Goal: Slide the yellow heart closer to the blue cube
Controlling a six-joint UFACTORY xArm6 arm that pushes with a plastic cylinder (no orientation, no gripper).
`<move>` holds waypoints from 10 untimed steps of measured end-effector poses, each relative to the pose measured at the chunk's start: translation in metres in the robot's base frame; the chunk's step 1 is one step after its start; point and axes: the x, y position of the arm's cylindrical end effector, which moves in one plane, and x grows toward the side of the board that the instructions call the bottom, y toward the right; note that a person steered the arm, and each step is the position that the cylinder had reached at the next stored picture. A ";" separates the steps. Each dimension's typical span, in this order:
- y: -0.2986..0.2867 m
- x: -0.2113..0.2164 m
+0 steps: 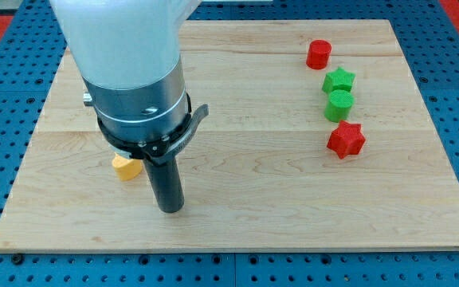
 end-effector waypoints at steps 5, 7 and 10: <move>-0.022 -0.052; -0.023 0.006; -0.006 -0.052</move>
